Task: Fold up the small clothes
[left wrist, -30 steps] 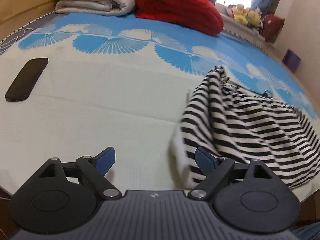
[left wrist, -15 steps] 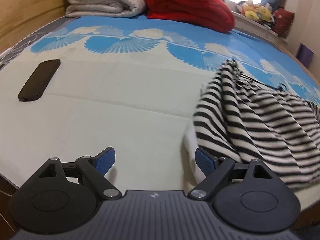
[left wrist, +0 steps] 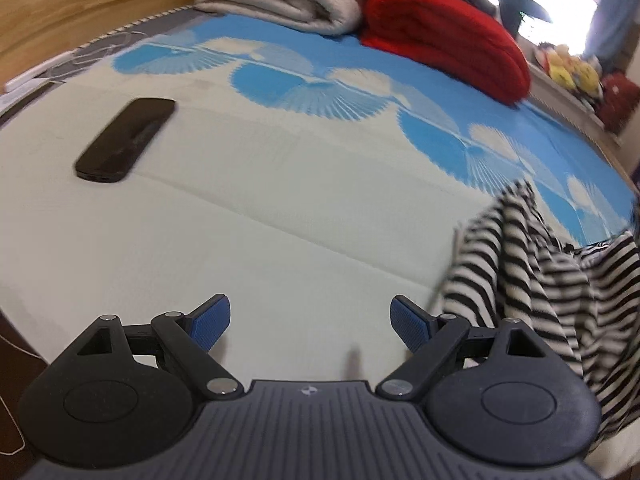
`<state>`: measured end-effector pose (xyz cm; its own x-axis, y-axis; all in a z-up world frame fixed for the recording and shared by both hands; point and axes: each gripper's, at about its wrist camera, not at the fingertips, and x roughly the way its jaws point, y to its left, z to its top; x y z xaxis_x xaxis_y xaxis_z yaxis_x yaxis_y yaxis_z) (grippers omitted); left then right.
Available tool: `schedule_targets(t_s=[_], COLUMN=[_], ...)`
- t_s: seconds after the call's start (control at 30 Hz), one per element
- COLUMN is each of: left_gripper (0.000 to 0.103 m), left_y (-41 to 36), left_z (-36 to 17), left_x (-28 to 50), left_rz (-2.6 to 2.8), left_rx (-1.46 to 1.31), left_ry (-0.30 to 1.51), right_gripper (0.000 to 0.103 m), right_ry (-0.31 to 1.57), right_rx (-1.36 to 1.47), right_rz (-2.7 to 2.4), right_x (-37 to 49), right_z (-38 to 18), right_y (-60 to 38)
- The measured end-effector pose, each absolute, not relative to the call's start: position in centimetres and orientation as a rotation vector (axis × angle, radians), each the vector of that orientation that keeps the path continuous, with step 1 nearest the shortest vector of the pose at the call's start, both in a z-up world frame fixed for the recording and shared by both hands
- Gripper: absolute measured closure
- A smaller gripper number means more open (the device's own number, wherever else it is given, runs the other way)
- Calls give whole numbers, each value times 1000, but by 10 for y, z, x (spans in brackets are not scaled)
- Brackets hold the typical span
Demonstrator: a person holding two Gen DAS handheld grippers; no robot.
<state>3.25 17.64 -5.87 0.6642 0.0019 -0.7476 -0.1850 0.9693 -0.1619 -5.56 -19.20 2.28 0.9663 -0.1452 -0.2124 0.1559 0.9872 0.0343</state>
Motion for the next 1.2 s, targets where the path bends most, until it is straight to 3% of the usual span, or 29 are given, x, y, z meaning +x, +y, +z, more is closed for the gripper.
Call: schedule_targets(t_s=[0.17, 0.27, 0.33, 0.5, 0.63, 0.97, 1.1, 1.2], left_gripper=[12, 12, 12, 12, 12, 12, 12, 12], left_y=[188, 186, 183, 172, 162, 102, 79, 85], left_z=[-60, -62, -62, -58, -47, -54, -80, -79], left_x=[32, 32, 29, 26, 20, 12, 14, 8], left_rz=[134, 132, 114, 55, -23, -242, -220, -222], left_rx=[-250, -232, -219, -201, -231, -143, -20, -54], left_ry=[856, 872, 864, 833, 755, 782, 887, 876], right_gripper=[85, 84, 80, 76, 56, 60, 64, 63], right_ry=[275, 462, 440, 416, 490, 385, 594, 596], right_rx=[-460, -528, -544, -539, -490, -219, -193, -327], right_rz=[202, 249, 232, 318, 471, 203, 209, 229], right_x=[-45, -33, -40, -68, -88, -123, -86, -105], right_z=[-47, -105, -121, -106, -106, -29, -59, -80], right_y=[-32, 4, 12, 4, -12, -117, -139, -121])
